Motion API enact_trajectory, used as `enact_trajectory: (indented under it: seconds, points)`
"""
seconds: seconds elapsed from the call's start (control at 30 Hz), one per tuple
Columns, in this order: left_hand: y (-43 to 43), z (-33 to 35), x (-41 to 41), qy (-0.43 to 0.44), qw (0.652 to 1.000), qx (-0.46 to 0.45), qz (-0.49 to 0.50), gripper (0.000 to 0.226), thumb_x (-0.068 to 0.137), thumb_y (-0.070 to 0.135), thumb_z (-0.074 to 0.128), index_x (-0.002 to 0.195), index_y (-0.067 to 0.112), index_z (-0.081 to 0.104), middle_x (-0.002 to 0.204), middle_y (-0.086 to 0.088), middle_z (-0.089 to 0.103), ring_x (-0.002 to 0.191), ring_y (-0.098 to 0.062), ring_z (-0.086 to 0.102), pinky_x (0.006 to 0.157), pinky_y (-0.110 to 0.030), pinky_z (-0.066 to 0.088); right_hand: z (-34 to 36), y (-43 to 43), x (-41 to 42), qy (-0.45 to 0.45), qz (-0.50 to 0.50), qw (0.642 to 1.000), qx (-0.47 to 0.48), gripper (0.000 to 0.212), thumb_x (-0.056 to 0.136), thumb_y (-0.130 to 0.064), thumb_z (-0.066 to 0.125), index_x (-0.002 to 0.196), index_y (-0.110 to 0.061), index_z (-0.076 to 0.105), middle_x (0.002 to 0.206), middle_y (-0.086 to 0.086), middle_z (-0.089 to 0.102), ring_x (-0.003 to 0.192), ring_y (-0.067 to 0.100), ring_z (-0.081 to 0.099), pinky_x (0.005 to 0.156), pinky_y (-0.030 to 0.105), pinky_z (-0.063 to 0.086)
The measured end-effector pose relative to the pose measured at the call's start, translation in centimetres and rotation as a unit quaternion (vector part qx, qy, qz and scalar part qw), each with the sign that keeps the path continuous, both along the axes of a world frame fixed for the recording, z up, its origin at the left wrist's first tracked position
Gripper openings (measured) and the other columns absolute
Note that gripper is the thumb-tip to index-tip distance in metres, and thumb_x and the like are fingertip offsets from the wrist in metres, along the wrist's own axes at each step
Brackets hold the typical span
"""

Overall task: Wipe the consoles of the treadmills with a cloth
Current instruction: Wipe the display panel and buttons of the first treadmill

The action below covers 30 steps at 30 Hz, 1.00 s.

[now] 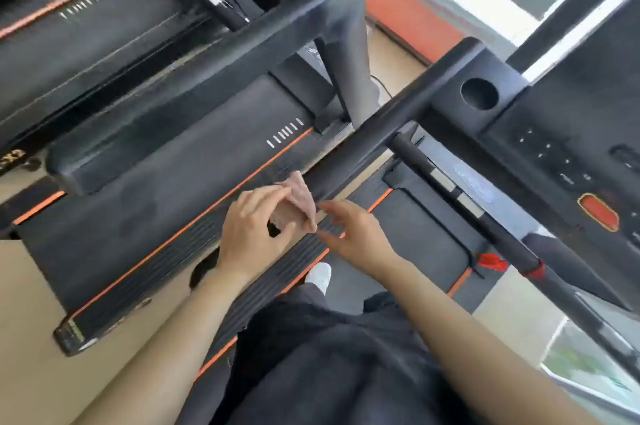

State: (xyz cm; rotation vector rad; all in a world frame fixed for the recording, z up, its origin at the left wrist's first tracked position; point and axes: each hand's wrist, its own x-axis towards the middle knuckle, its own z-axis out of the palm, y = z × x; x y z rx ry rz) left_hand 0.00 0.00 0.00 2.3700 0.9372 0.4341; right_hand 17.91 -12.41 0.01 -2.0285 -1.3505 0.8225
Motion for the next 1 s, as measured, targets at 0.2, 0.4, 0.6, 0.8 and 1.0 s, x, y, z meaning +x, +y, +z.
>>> enact_trajectory:
  seconds: [0.2, 0.4, 0.6, 0.8, 1.0]
  points:
    - [2.5, -1.5, 1.2, 0.059, 0.998, -0.024, 0.010, 0.037, 0.082, 0.022, 0.080, 0.118, 0.021, 0.071, 0.124, 0.006, 0.070, 0.110, -0.022, 0.066, 0.091, -0.042, 0.054, -1.3, 3.6, 0.1, -0.027, 0.005, 1.000, -0.008, 0.039, 0.082, -0.042, 0.077, 0.113, -0.023, 0.063, 0.099, -0.013, 0.059, 0.086, 0.010, 0.061, 0.075, 0.036, 0.056]
    - [3.2, -0.7, 2.0, 0.024, 1.000, -0.004, 0.004, 0.009, 0.087, 0.031, 0.074, 0.087, 0.023, 0.069, 0.094, 0.011, 0.071, 0.096, -0.019, 0.066, 0.081, -0.045, 0.052, -1.8, 4.4, 1.3, 0.029, 0.007, 0.999, -0.011, 0.011, 0.082, -0.022, 0.063, 0.092, -0.018, 0.063, 0.089, -0.005, 0.064, 0.083, 0.018, 0.063, 0.077, 0.042, 0.055]
    - [2.6, 3.5, 6.1, 0.013, 0.994, -0.105, -0.022, 0.022, 0.093, 0.051, 0.055, 0.092, 0.030, 0.062, 0.085, 0.018, 0.067, 0.083, -0.007, 0.060, 0.076, -0.035, 0.050, 1.2, 1.9, 6.1, 0.152, -0.064, 0.986, 0.009, 0.007, 0.094, -0.013, 0.065, 0.098, -0.019, 0.066, 0.087, -0.004, 0.069, 0.080, 0.012, 0.064, 0.074, 0.022, 0.050]
    - [0.5, 7.5, 14.5, -0.062, 0.973, -0.220, -0.039, 0.011, 0.093, 0.038, 0.063, 0.091, 0.027, 0.060, 0.080, 0.007, 0.066, 0.073, -0.012, 0.061, 0.070, -0.033, 0.050, 5.9, -3.8, 13.2, 0.128, -0.090, 0.986, 0.050, 0.024, 0.088, -0.008, 0.075, 0.099, -0.028, 0.067, 0.087, -0.005, 0.068, 0.079, 0.002, 0.061, 0.071, 0.011, 0.043]
    - [-3.8, 11.1, 23.0, -0.055, 0.966, -0.237, -0.085, 0.012, 0.097, 0.023, 0.069, 0.086, 0.023, 0.063, 0.077, 0.009, 0.067, 0.068, -0.009, 0.061, 0.067, -0.030, 0.052, 9.3, -9.7, 20.5, 0.145, -0.251, 0.946, 0.146, 0.013, 0.084, -0.004, 0.078, 0.086, -0.015, 0.070, 0.080, -0.005, 0.071, 0.070, 0.003, 0.062, 0.065, 0.015, 0.048]
